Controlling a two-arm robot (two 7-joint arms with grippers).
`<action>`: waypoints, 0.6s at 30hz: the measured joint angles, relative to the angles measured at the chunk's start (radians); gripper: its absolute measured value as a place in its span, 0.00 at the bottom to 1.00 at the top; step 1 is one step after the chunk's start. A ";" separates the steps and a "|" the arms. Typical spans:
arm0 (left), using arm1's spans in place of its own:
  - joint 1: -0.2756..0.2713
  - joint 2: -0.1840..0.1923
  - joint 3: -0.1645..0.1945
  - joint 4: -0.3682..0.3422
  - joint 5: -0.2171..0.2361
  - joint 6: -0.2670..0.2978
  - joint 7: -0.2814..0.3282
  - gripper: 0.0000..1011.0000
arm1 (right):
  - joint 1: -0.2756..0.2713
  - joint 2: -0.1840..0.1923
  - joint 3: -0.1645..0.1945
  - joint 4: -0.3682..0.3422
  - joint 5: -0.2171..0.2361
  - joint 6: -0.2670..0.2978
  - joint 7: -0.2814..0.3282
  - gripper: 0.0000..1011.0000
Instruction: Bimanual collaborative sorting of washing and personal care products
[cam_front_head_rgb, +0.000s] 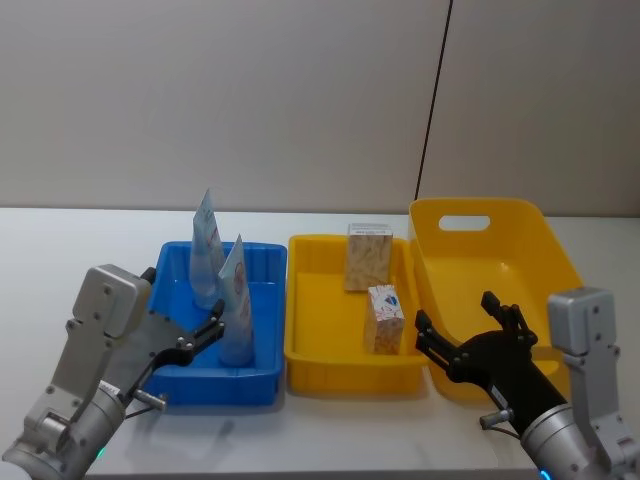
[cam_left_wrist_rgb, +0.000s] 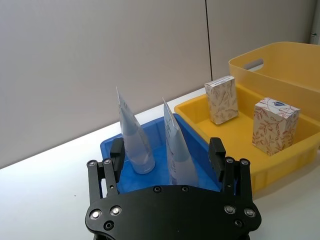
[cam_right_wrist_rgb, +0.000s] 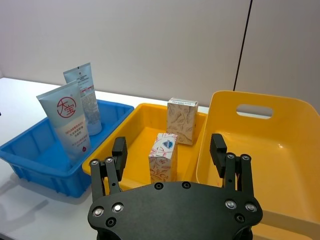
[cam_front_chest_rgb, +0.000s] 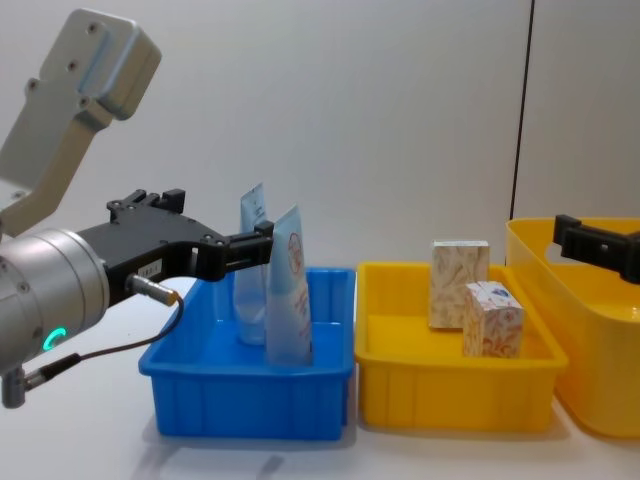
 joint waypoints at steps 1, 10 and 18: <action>0.000 0.000 0.000 0.000 0.000 0.000 0.000 0.99 | 0.000 0.000 0.000 0.000 0.000 0.000 0.000 0.99; 0.000 0.000 0.000 0.000 0.000 0.000 0.000 0.99 | 0.000 0.000 0.000 0.000 0.000 0.000 0.000 0.99; 0.000 0.000 0.000 0.000 0.000 0.000 0.000 0.99 | 0.000 0.000 0.000 0.000 0.000 0.000 0.000 0.99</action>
